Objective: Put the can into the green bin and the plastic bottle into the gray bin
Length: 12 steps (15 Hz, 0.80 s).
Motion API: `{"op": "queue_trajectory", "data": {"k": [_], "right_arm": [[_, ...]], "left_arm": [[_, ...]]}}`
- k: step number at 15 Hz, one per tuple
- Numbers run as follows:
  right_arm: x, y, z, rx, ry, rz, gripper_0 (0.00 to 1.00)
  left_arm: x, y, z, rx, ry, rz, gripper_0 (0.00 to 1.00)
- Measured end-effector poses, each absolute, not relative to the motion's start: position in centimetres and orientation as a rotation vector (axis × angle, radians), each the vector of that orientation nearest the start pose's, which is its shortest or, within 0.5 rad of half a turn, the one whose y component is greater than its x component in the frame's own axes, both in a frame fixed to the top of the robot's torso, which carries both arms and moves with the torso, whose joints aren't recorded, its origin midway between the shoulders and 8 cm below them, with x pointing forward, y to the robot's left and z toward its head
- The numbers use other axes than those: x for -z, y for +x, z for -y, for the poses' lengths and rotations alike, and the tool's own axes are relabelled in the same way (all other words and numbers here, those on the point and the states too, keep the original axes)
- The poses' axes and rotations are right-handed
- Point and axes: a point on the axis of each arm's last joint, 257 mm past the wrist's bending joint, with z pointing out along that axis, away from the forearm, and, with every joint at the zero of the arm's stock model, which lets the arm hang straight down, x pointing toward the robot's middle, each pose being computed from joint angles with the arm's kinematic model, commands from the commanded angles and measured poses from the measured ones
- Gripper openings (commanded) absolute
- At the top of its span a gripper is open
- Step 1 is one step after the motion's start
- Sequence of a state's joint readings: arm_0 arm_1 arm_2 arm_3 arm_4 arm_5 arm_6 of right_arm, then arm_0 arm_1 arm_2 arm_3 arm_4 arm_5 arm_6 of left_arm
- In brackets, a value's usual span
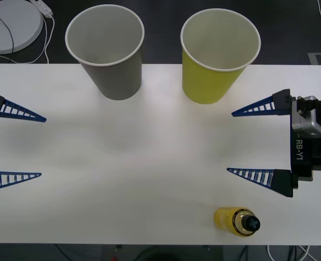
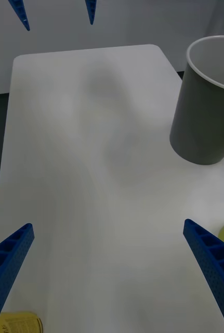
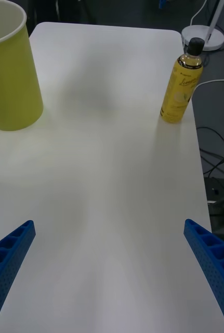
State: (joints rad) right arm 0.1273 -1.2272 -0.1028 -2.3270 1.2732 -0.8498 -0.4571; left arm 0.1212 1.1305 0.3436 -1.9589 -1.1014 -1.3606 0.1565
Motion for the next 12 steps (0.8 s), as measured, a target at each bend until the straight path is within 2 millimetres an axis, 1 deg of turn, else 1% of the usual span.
{"op": "queue_trajectory", "data": {"k": [5,6,7,10,12], "right_arm": [[9.0,32.6,15.1,-0.395,-1.501,-1.464,1.00],[10.1,32.2,15.2,-0.431,-1.473,-1.496,1.00],[10.4,32.2,15.3,-0.445,-1.450,-1.507,1.00],[9.9,32.9,15.4,-0.427,-1.415,-1.497,1.00],[9.5,33.4,16.1,-0.397,-1.381,-1.493,1.00]], "left_arm": [[9.7,32.6,-25.9,0.438,1.624,-1.485,1.00],[9.7,32.6,-25.9,0.438,1.624,-1.485,1.00],[9.7,32.6,-25.9,0.438,1.624,-1.485,1.00],[9.7,32.6,-25.9,0.438,1.624,-1.485,1.00],[9.7,32.6,-25.9,0.438,1.624,-1.485,1.00]]}}
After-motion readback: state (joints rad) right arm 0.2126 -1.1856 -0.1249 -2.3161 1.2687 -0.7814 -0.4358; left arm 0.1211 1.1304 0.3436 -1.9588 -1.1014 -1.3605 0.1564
